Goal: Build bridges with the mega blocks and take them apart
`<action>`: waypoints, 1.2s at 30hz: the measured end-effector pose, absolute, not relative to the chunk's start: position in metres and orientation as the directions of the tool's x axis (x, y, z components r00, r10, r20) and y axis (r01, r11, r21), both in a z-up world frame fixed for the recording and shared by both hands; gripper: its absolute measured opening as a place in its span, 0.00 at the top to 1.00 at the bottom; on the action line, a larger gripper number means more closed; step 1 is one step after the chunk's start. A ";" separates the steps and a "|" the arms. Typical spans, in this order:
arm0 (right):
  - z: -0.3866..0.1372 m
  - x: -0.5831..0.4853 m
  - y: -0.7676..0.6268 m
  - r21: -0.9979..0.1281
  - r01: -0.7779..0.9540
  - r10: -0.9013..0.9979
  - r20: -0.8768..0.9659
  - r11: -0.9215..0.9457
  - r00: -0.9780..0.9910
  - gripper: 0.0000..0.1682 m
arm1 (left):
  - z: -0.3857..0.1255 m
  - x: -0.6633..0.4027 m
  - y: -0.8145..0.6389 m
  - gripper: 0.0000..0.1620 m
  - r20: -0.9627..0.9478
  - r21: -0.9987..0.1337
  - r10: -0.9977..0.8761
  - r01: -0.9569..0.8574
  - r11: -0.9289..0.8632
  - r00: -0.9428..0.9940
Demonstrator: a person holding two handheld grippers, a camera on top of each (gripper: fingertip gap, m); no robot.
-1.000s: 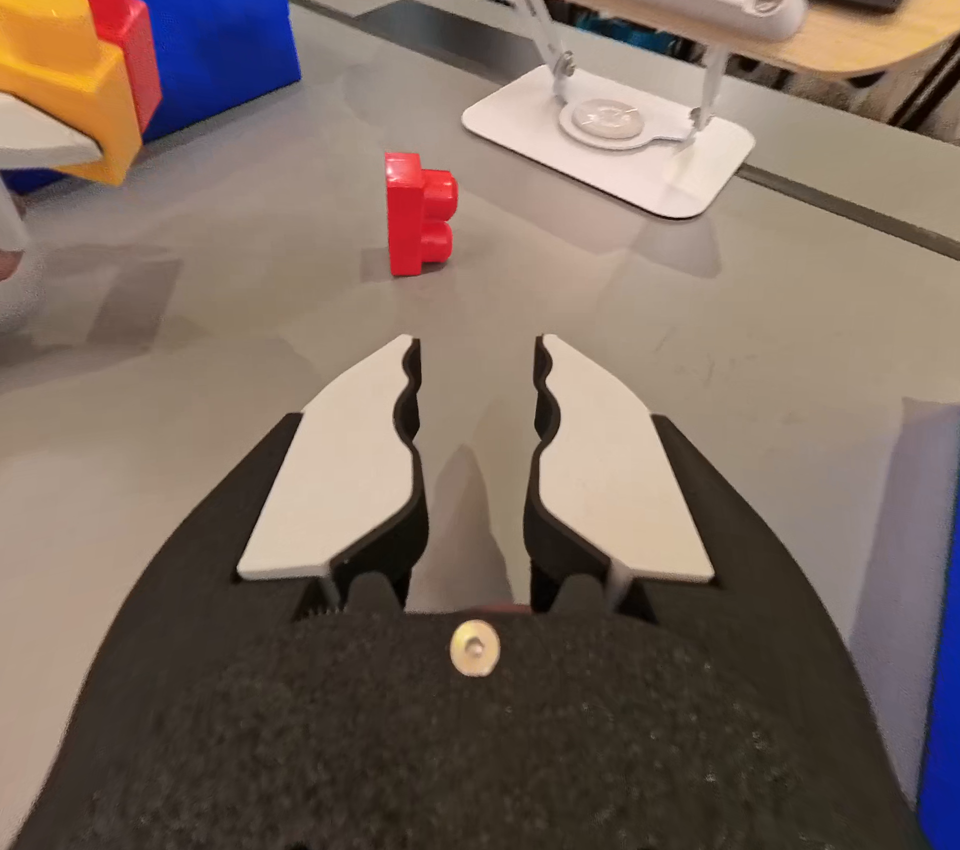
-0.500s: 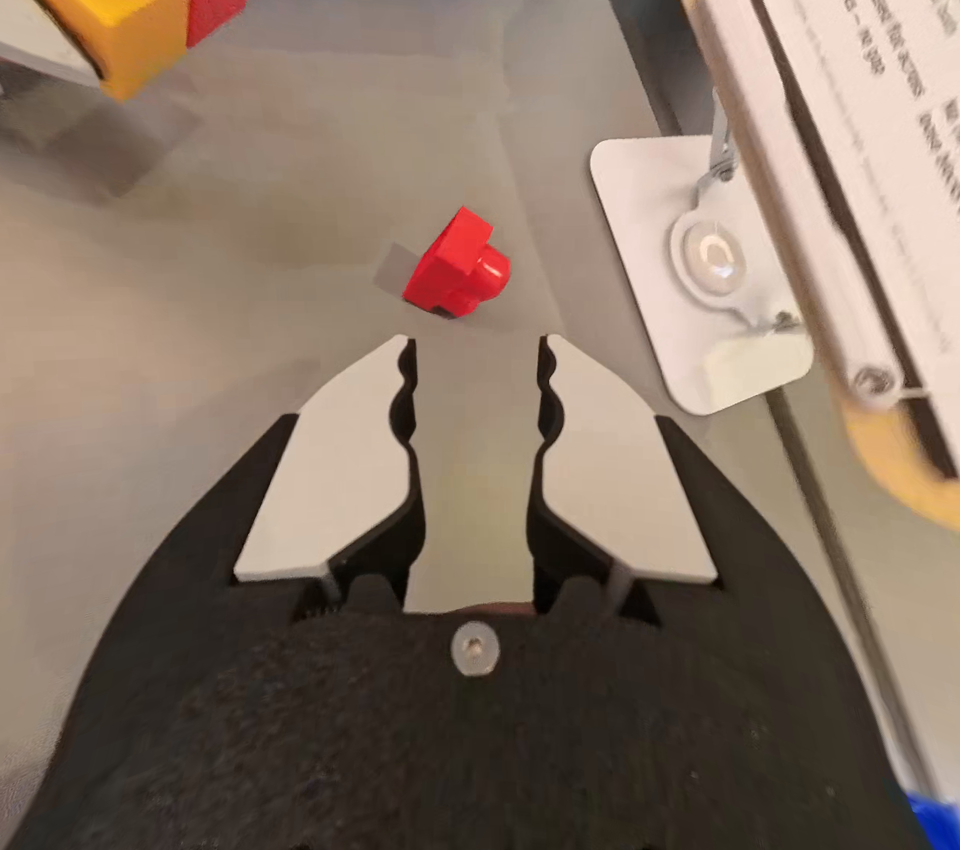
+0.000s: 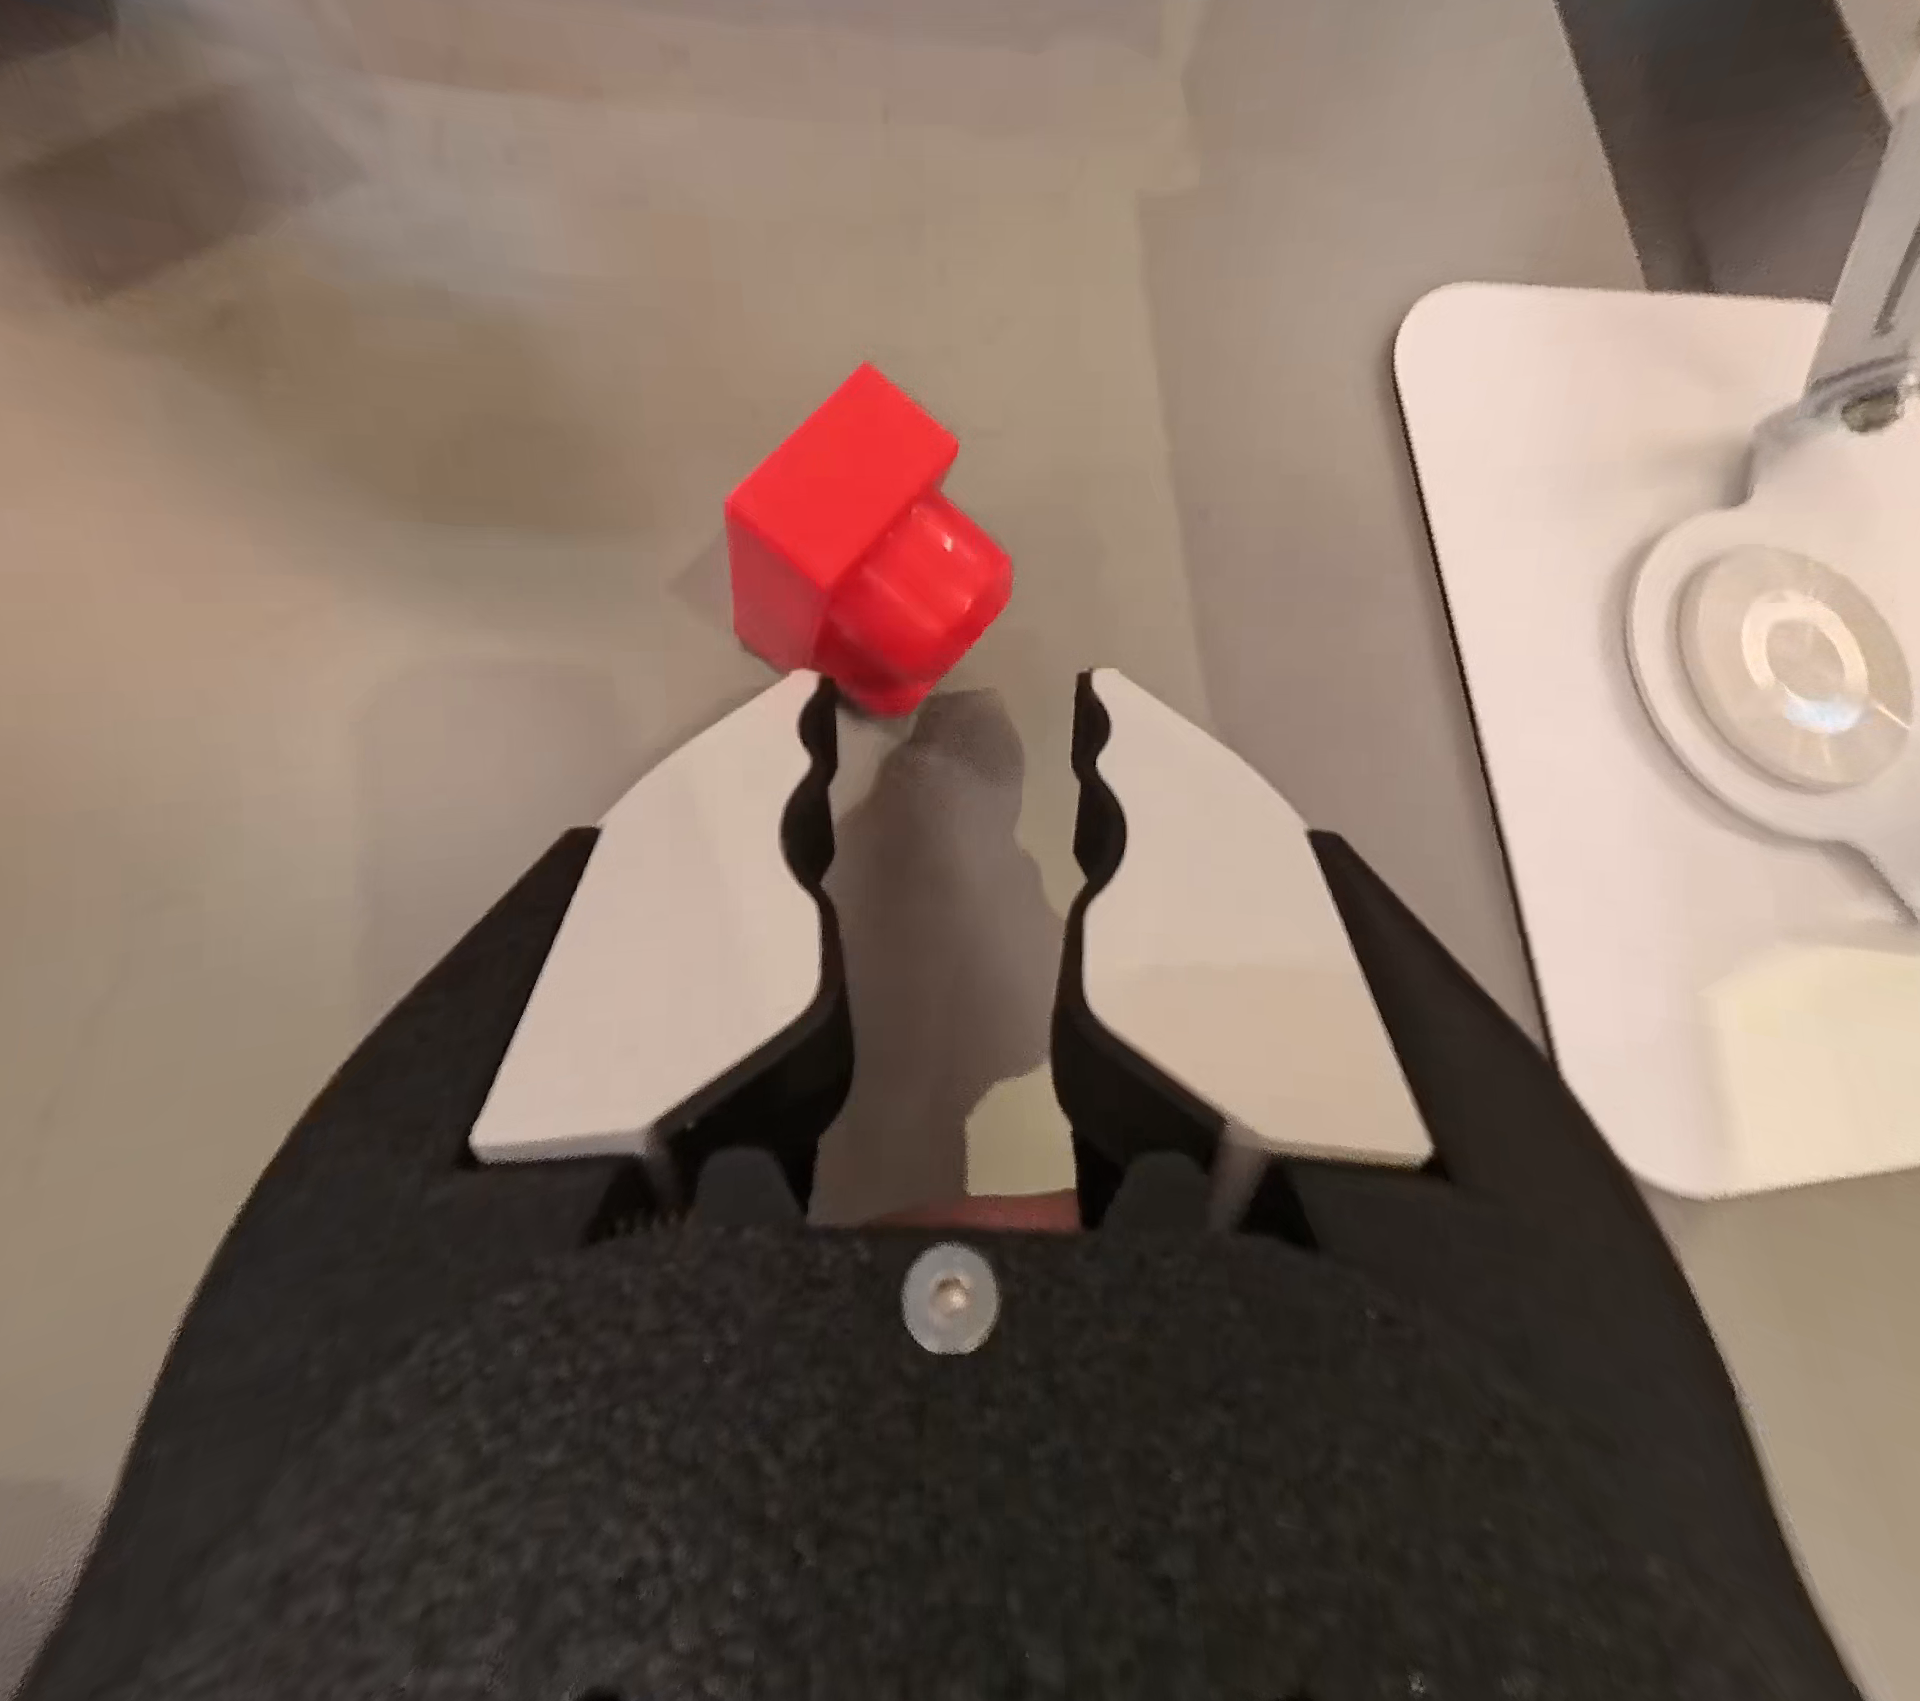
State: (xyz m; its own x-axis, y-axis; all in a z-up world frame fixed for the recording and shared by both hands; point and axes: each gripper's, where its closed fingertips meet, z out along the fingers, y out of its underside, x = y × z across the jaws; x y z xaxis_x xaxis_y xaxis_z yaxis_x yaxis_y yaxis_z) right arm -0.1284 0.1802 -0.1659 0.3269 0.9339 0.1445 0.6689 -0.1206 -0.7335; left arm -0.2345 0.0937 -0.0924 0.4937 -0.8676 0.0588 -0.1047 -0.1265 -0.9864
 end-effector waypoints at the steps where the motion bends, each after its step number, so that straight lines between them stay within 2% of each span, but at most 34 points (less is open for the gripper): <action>1: -0.163 -0.132 0.183 -0.747 0.656 0.937 0.139 -0.113 0.319 0.73 | -0.092 -0.234 0.093 0.54 0.064 -0.986 -0.871 -0.102 -0.129 0.488; 6: -0.154 -0.161 0.172 -0.814 0.570 0.973 0.033 -0.107 0.230 0.71 | -0.090 -0.237 0.094 0.54 0.075 -0.986 -0.876 -0.096 -0.136 0.476; 10: -0.160 -0.185 0.164 -0.803 0.591 0.983 0.041 -0.075 0.181 0.72 | -0.090 -0.246 0.098 0.54 0.068 -0.986 -0.869 -0.101 -0.134 0.490; 15: -0.170 -0.185 0.172 -0.787 0.605 0.959 0.068 -0.118 0.275 0.72 | -0.091 -0.254 0.102 0.54 0.105 -0.983 -0.860 -0.080 -0.166 0.500; 20: -0.158 -0.168 0.161 -0.844 0.527 0.935 0.103 -0.097 0.338 0.69 | -0.094 -0.250 0.097 0.54 0.088 -0.983 -0.868 -0.100 -0.156 0.489; 24: -0.162 -0.163 0.165 -0.837 0.518 0.938 0.018 -0.175 0.346 0.70 | -0.097 -0.247 0.097 0.54 0.079 -0.981 -0.870 -0.118 -0.155 0.486; 27: -0.173 -0.168 0.169 -0.799 0.561 0.944 -0.028 -0.219 0.328 0.73 | -0.099 -0.247 0.102 0.54 0.061 -0.979 -0.864 -0.138 -0.149 0.500; 28: -0.175 -0.170 0.169 -0.789 0.572 0.948 -0.039 -0.223 0.316 0.80 | -0.101 -0.248 0.105 0.54 0.053 -0.977 -0.858 -0.149 -0.149 0.511; 32: -0.159 -0.170 0.163 -0.792 0.527 0.936 -0.149 -0.306 0.320 0.81 | -0.112 -0.255 0.118 0.54 -0.052 -0.960 -0.817 -0.253 -0.117 0.574; 36: -0.108 -0.158 0.129 -0.752 0.528 0.917 -0.288 -0.396 0.278 0.81 | -0.111 -0.250 0.120 0.54 -0.275 -0.914 -0.791 -0.405 0.038 0.546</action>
State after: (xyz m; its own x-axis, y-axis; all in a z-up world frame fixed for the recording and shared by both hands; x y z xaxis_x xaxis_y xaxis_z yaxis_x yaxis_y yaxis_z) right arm -0.1577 0.1295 -0.1079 0.2778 0.9166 -0.2876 0.5276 -0.3957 -0.7517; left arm -0.2503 0.1202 -0.1111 0.5465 -0.7912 -0.2747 -0.4047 0.0377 -0.9137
